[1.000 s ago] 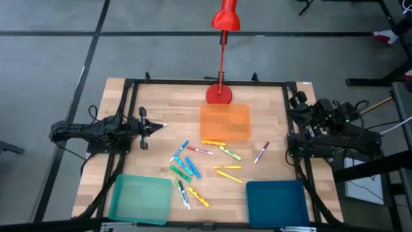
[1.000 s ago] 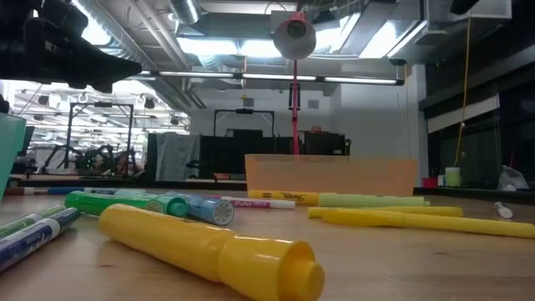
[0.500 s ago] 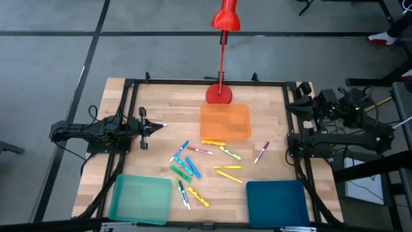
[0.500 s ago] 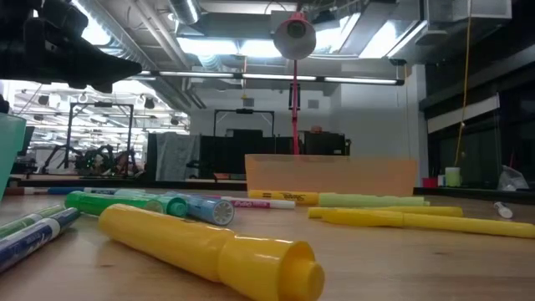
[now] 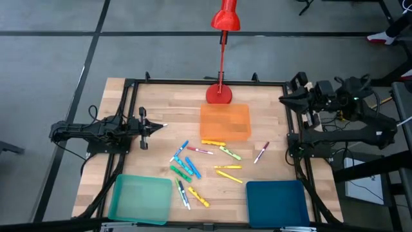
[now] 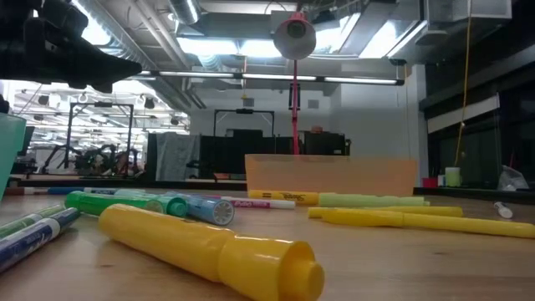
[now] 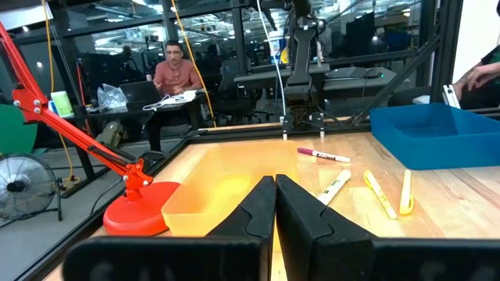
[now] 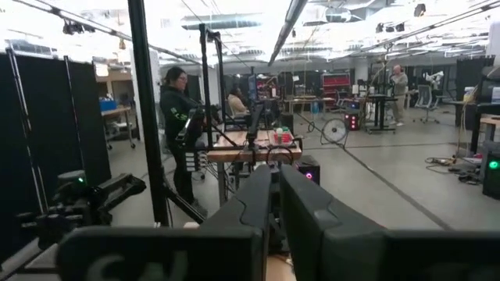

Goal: Pick & Place Markers
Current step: Put the red marker pen into the orange bin

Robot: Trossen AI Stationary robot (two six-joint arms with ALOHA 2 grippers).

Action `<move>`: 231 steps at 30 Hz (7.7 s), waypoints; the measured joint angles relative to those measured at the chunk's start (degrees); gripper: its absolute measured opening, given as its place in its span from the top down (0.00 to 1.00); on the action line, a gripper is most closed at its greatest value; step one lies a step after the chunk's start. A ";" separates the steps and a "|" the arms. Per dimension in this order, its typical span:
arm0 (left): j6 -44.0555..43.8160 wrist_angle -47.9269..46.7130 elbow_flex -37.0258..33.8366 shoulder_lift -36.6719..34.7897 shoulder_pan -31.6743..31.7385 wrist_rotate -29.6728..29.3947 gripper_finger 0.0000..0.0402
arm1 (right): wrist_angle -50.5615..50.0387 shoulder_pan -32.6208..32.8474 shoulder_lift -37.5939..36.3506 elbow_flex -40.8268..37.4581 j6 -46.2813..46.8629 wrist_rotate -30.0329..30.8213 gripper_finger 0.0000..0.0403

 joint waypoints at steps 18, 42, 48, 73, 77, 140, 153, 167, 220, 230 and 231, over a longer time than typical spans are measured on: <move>0.00 -0.01 -0.02 0.00 0.01 0.00 0.99 | -2.14 -0.01 10.73 1.40 -6.62 0.00 0.92; 0.00 0.00 -0.02 0.00 0.01 -0.02 0.97 | -37.98 0.03 14.75 1.40 -17.72 0.02 0.92; 0.00 0.00 0.00 0.00 0.02 -0.02 0.98 | -47.19 0.03 15.49 1.41 -21.73 0.02 0.92; 0.00 0.00 0.00 0.00 0.00 -0.02 0.97 | -60.55 12.54 24.47 1.34 -37.53 6.54 0.92; 0.00 0.00 -0.02 0.00 0.02 -0.02 0.97 | -58.66 15.52 25.41 -1.37 -36.30 6.53 0.92; 0.00 0.00 -0.02 0.00 0.01 0.00 0.98 | -33.94 18.79 30.37 -27.90 -35.81 11.08 0.61; 0.00 0.00 -0.02 0.00 0.02 0.00 0.98 | -29.68 17.95 30.72 -31.52 -36.01 13.92 0.61; 0.00 0.00 0.00 0.00 0.02 0.00 0.98 | -27.56 16.49 35.55 -31.28 -36.23 13.46 0.61; 0.00 0.00 -0.02 0.00 0.00 -0.02 0.98 | -29.94 16.50 35.71 -31.37 -36.01 9.57 0.91; 0.00 0.00 0.00 0.00 0.00 -0.01 0.97 | -29.86 16.51 35.71 -31.32 -35.97 9.60 0.91; 0.00 0.00 0.00 0.00 0.01 -0.02 0.97 | -29.86 16.51 35.71 -31.32 -35.97 9.60 0.91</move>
